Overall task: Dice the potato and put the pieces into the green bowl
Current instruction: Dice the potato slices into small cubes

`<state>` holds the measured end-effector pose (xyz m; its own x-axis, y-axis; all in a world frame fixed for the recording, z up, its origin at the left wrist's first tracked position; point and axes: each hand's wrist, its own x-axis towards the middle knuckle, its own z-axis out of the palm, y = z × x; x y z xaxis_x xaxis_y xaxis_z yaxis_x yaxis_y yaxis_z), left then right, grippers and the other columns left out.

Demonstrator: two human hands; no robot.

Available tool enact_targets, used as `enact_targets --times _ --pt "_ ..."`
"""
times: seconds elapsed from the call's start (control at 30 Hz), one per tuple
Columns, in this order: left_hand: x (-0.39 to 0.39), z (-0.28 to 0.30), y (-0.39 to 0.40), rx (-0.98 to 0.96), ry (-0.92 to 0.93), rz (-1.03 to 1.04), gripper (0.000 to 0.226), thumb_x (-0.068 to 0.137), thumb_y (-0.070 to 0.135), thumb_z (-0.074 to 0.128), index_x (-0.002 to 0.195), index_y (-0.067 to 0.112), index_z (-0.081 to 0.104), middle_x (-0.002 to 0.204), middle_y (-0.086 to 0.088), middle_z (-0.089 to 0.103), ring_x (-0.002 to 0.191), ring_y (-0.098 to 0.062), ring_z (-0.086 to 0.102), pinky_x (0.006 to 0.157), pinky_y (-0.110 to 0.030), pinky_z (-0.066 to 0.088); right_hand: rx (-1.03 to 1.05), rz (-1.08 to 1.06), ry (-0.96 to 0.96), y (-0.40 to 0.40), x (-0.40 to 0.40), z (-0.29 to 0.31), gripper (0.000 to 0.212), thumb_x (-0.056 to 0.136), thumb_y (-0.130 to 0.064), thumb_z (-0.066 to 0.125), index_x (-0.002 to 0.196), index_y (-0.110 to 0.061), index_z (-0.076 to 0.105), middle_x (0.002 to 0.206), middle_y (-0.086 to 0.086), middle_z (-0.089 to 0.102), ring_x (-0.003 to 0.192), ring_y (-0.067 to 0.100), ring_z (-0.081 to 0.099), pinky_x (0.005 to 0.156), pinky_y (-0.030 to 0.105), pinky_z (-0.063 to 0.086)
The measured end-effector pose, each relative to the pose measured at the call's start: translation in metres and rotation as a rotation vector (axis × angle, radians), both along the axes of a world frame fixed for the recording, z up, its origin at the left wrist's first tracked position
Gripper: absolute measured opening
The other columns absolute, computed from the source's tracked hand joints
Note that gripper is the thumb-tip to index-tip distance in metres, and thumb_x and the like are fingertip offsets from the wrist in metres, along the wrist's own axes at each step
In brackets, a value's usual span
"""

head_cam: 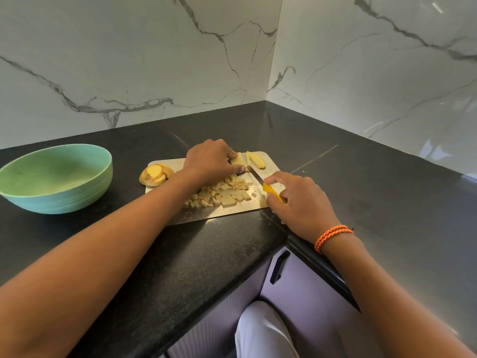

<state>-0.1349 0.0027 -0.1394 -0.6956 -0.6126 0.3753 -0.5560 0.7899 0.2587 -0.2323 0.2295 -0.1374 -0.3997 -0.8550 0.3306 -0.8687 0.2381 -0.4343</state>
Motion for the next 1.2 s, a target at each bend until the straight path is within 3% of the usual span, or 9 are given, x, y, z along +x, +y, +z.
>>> enact_targets --times 0.1,0.23,0.47,0.6,0.7,0.8,0.9,1.03,1.2 --pt "0.0 0.0 0.0 -0.004 -0.001 0.001 0.057 0.09 0.065 0.071 0.135 0.03 0.071 0.129 0.012 0.073 0.101 -0.013 0.069 0.065 -0.023 0.049 0.005 -0.003 -0.011 0.003 0.0 0.001 0.031 0.099 -0.037 0.059 0.129 -0.032 0.063 0.07 -0.006 0.06 0.062 0.012 0.059 0.062 0.028 0.051" --pt "0.0 0.0 0.001 -0.006 -0.004 0.001 0.057 0.09 0.066 0.07 0.135 0.03 0.071 0.13 0.012 0.073 0.101 -0.013 0.069 0.061 -0.021 0.045 0.025 -0.008 0.017 0.007 0.0 0.005 0.032 0.099 -0.038 0.06 0.13 -0.033 0.063 0.087 -0.002 0.069 0.068 0.011 0.062 0.073 0.034 0.06" --pt "0.0 0.0 0.0 -0.005 -0.009 0.002 0.059 0.089 0.067 0.07 0.135 0.03 0.071 0.13 0.012 0.073 0.102 -0.014 0.069 0.062 -0.021 0.046 0.033 -0.015 0.04 0.003 -0.005 0.005 0.033 0.098 -0.04 0.06 0.131 -0.034 0.062 0.088 -0.003 0.069 0.066 0.011 0.06 0.074 0.037 0.061" --pt "0.001 -0.001 -0.001 -0.001 -0.004 -0.006 0.06 0.088 0.068 0.07 0.135 0.031 0.071 0.129 0.013 0.073 0.103 -0.013 0.069 0.063 -0.022 0.047 0.04 -0.038 0.062 0.002 -0.009 0.004 0.031 0.099 -0.038 0.059 0.129 -0.032 0.062 0.08 -0.004 0.064 0.068 0.013 0.059 0.068 0.031 0.055" --pt "0.0 -0.002 -0.002 0.005 -0.006 -0.007 0.06 0.088 0.069 0.07 0.135 0.031 0.071 0.128 0.013 0.074 0.101 -0.013 0.069 0.061 -0.021 0.044 0.019 -0.033 0.007 0.003 -0.013 0.003 0.031 0.098 -0.038 0.06 0.128 -0.032 0.064 0.091 0.0 0.07 0.075 0.014 0.064 0.076 0.036 0.059" --pt "0.0 -0.002 -0.003 0.016 -0.01 0.0 0.06 0.088 0.07 0.07 0.134 0.032 0.072 0.128 0.013 0.074 0.099 -0.012 0.069 0.061 -0.021 0.044 -0.011 -0.017 -0.011 0.001 -0.014 0.003 0.03 0.098 -0.035 0.06 0.127 -0.03 0.065 0.073 -0.006 0.061 0.064 0.01 0.054 0.065 0.029 0.05" --pt "0.001 0.0 -0.005 0.057 -0.019 0.002 0.06 0.087 0.07 0.071 0.134 0.032 0.072 0.128 0.013 0.074 0.095 -0.011 0.068 0.067 -0.024 0.052 -0.061 -0.03 -0.005 -0.006 -0.013 0.004 0.03 0.098 -0.032 0.058 0.128 -0.028 0.065 0.059 -0.011 0.048 0.057 0.007 0.04 0.063 0.032 0.046" --pt "0.004 0.002 -0.008 0.12 0.004 0.011 0.052 0.087 0.061 0.076 0.129 0.03 0.075 0.122 0.011 0.076 0.078 -0.01 0.064 0.076 -0.032 0.062 -0.099 -0.055 -0.024 -0.028 -0.011 0.005 0.029 0.097 -0.03 0.06 0.126 -0.026 0.067 0.056 -0.009 0.049 0.052 0.007 0.041 0.063 0.03 0.045" --pt "0.005 0.002 -0.007 0.105 0.02 0.027 0.05 0.084 0.062 0.079 0.123 0.031 0.078 0.12 0.014 0.076 0.082 -0.008 0.065 0.071 -0.029 0.059 -0.093 -0.062 -0.01 -0.062 -0.01 0.002 0.033 0.095 -0.035 0.061 0.126 -0.027 0.066 0.07 -0.007 0.054 0.066 0.017 0.05 0.072 0.036 0.054"
